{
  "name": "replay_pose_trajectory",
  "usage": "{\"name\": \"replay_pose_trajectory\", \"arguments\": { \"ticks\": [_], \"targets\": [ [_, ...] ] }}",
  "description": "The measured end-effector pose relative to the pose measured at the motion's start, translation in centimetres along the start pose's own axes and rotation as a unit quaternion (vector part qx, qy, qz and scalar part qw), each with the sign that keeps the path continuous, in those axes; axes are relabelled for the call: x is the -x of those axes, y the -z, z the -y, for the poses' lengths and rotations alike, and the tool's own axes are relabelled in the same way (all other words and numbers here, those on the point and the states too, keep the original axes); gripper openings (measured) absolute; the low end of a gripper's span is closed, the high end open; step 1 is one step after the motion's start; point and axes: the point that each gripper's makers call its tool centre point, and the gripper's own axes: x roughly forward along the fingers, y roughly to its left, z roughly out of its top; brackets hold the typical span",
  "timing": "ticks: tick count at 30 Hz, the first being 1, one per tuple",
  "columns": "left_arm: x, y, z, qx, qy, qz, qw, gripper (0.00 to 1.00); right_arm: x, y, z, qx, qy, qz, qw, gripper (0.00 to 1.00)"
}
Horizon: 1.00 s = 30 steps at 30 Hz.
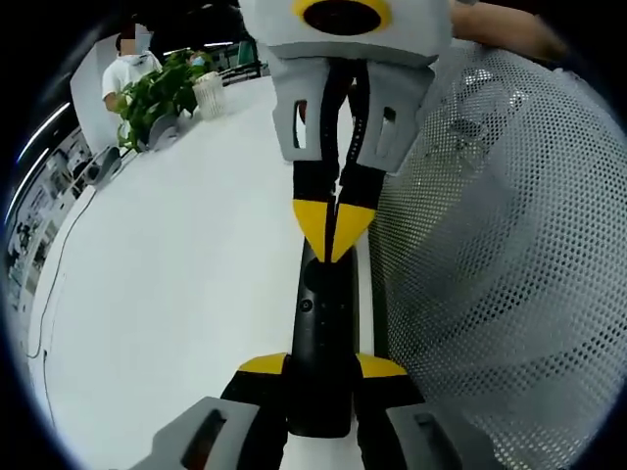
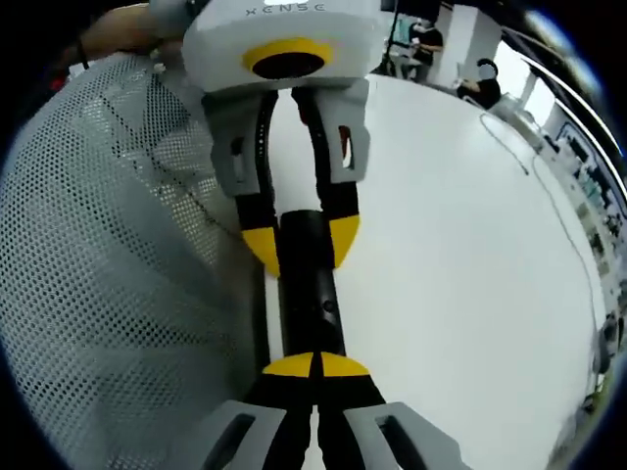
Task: Press the specified remote control buttons in sequence, fully releasing each button before pressing the next.
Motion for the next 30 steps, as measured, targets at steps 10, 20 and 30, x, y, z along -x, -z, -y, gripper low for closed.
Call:
{"name": "replay_pose_trajectory", "arguments": {
  "ticks": [10, 20, 30],
  "targets": [
    [-0.03, 0.02, -0.07, 0.005, 0.001, 0.003, 1.0000, 0.25, -0.01, 0.13, -0.21, 0.037, 0.021, -0.008, 0.9991, 0.00],
    [0.02, -0.01, -0.04, 0.007, -0.001, 0.011, 0.9999, 0.25, 0.29, 0.00, -0.04, -0.010, 0.006, 0.051, 0.9986, 0.00],
    [0.04, -0.03, -0.05, 0.006, 0.001, 0.013, 0.9999, 0.25, -0.06, -0.13, -0.33, -0.002, 0.003, 0.046, 0.9989, 0.06]
  ]
}}
